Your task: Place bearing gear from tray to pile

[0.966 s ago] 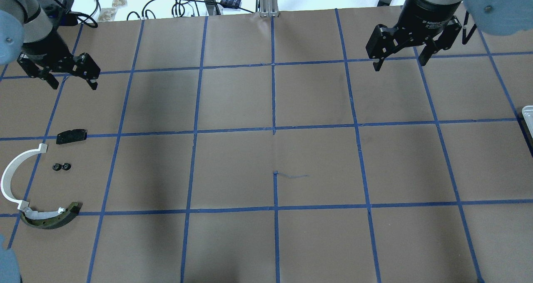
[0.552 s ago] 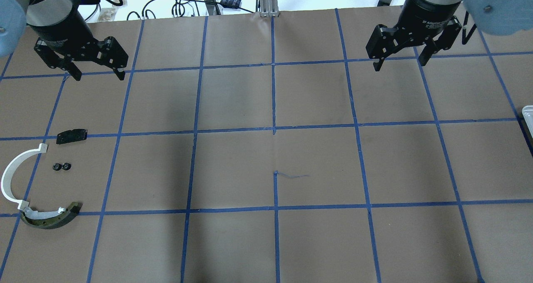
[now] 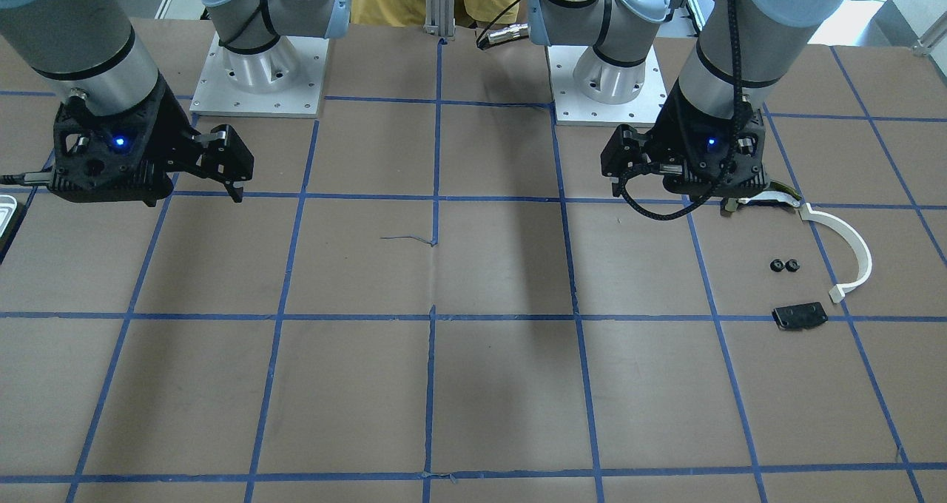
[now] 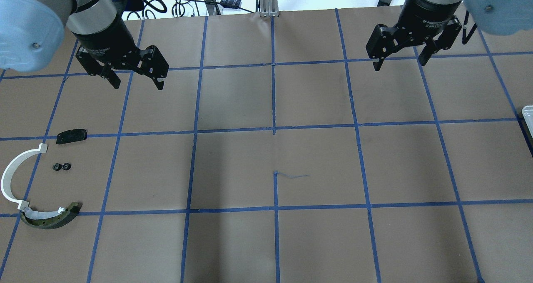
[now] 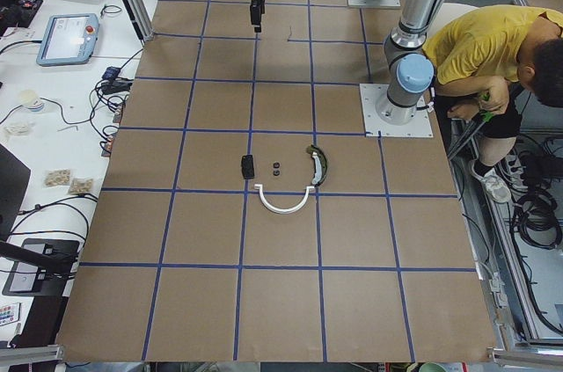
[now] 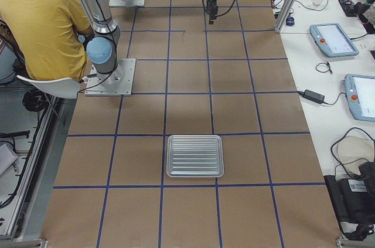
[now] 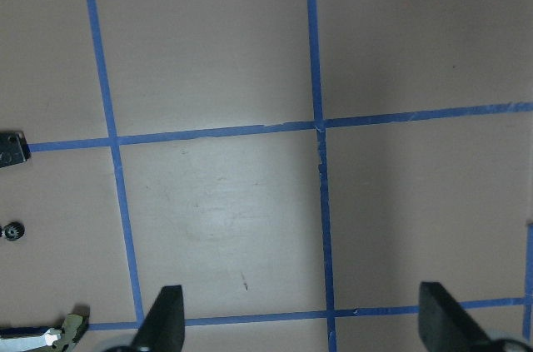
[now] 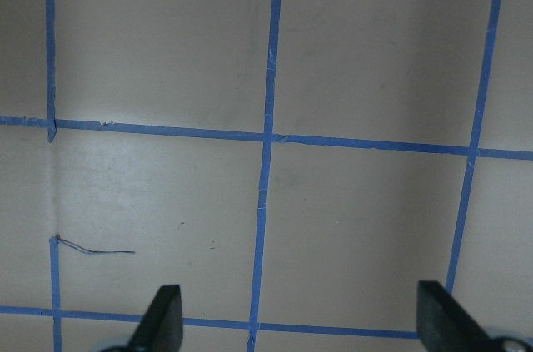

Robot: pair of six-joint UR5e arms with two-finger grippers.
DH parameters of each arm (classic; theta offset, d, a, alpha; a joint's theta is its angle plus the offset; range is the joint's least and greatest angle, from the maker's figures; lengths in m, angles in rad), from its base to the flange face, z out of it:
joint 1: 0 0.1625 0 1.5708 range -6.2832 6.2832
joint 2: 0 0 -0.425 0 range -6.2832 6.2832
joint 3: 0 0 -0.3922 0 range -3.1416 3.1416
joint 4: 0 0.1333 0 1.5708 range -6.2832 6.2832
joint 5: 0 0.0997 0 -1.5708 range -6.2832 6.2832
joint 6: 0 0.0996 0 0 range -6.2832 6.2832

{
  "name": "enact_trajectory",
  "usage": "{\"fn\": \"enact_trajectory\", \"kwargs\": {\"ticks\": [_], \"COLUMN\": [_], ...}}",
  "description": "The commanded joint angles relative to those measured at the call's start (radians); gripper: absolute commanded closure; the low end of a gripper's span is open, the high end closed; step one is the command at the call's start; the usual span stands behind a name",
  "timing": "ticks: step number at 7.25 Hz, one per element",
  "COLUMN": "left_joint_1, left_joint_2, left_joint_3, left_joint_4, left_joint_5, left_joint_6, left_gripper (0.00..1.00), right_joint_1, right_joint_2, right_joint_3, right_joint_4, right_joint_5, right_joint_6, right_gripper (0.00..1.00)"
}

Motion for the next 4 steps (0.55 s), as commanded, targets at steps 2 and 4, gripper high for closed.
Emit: {"fn": "enact_trajectory", "kwargs": {"ticks": [2, 4], "left_joint_1": [0.002, 0.010], "left_joint_2": [0.029, 0.035], "left_joint_3": [-0.010, -0.011], "left_joint_4": [-0.030, -0.046], "left_joint_5": [-0.032, -0.022], "left_joint_6": [-0.003, 0.002], "left_gripper": [0.00, 0.00], "right_joint_1": [0.000, 0.000], "right_joint_2": [-0.001, -0.001], "right_joint_3": [0.000, 0.000], "right_joint_4": [-0.002, -0.002], "right_joint_5": [0.000, 0.000], "right_joint_6": [0.000, 0.000], "right_gripper": [0.00, 0.00]}}
